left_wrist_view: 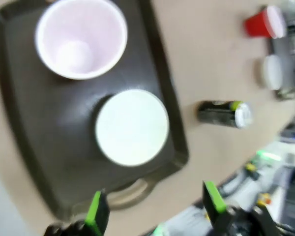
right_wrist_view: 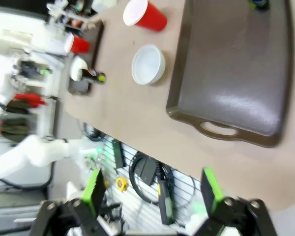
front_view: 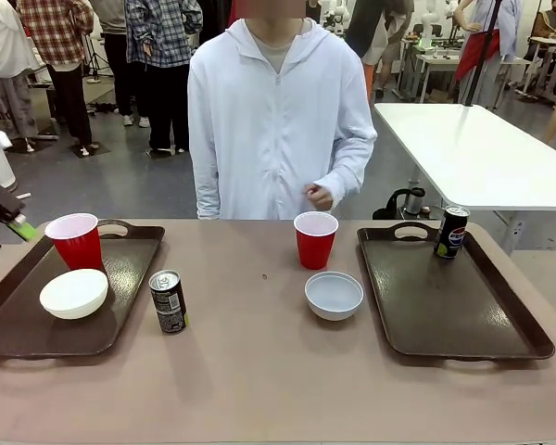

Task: Prepare tableware on both trays.
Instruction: Pick up a Picnic Bowl from the table and place it on a Handle tray.

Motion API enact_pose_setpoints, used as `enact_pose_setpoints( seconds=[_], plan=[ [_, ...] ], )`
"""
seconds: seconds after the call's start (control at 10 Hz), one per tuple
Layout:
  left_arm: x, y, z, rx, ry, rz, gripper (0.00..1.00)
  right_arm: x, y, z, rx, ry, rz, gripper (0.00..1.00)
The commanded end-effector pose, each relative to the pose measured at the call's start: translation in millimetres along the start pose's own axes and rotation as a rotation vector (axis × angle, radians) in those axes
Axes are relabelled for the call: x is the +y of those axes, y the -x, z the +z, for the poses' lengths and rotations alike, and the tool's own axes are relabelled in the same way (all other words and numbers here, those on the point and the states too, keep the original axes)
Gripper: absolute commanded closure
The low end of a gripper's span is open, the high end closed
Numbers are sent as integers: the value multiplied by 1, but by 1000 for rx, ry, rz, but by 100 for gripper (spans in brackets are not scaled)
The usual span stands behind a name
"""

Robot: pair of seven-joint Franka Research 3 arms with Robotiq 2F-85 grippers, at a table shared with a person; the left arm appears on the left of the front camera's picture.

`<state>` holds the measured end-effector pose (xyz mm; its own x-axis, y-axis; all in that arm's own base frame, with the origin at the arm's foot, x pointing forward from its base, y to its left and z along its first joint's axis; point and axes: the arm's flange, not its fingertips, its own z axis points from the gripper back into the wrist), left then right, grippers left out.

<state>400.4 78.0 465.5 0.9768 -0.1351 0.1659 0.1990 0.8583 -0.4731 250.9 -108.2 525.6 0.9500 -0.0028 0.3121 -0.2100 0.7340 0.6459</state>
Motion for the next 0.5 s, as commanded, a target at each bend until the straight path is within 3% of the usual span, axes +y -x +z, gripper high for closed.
enact_pose_setpoints(
  seconds=[0.0, 0.2, 0.4],
  plan=[
    [28, 6, 35, -64, 220, -62, 0, 65, -11, -2, 79, 120, 42, 0],
    [79, 1, 56, -143, 328, -18, 0, 120, -32, -35, 201, 203, 65, 0],
    [124, -3, 71, -154, 403, 59, 0, 166, -52, -86, 313, 307, 80, 0]
  ],
)
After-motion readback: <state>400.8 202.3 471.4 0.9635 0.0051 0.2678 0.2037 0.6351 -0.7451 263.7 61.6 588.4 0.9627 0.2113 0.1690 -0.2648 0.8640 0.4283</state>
